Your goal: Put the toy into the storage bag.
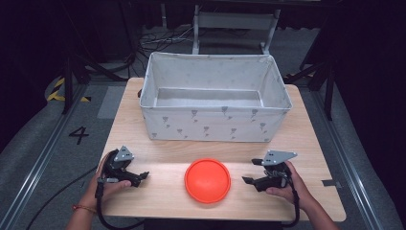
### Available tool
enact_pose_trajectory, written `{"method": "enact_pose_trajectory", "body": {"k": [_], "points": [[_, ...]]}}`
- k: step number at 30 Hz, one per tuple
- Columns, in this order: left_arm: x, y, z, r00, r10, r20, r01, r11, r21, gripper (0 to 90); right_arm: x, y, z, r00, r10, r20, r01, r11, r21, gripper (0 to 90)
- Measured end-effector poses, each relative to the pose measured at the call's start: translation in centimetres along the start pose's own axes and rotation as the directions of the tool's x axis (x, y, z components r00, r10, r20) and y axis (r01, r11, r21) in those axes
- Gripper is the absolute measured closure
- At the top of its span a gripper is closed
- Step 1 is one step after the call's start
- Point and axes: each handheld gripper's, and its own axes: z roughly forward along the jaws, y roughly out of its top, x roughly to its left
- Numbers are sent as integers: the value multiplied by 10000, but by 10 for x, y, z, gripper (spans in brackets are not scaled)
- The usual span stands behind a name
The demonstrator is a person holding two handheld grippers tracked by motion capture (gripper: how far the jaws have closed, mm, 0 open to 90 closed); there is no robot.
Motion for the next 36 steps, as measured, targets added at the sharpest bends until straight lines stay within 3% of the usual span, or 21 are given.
{"method": "enact_pose_trajectory", "body": {"k": [7, 13, 17, 25, 32, 34, 36], "points": [[0, 0, 0, 10000, -1, -1, 1, 10000, -1, 2, 12, 28, 43, 9947, -663, -790, 685, 9973, 257, 223], [0, 0, 0, 10000, -4, -5, 4, 10000, -3, 2, 17, 41, 75, 9867, -819, -1403, 905, 9943, 566, 183], [0, 0, 0, 10000, -8, -16, 8, 10000, -17, 2, 15, 42, 90, 9861, -830, -1438, 953, 9922, 806, 174], [0, 0, 0, 10000, 0, -2, 0, 10000, -1, 2, 17, 39, 94, 9883, -760, -1326, 873, 9929, 813, 160], [0, 0, 0, 10000, 0, -1, 0, 10000, -2, 2, 26, 40, 94, 9851, -848, -1499, 975, 9920, 796, 218], [0, 0, 0, 10000, 0, -1, 0, 10000, -1, 2, 26, 40, 94, 9858, -814, -1468, 935, 9926, 778, 247], [0, 0, 0, 10000, -5, -9, 5, 10000, -2, 2, 24, 40, 93, 9900, -601, -1276, 691, 9953, 676, 344]]}}
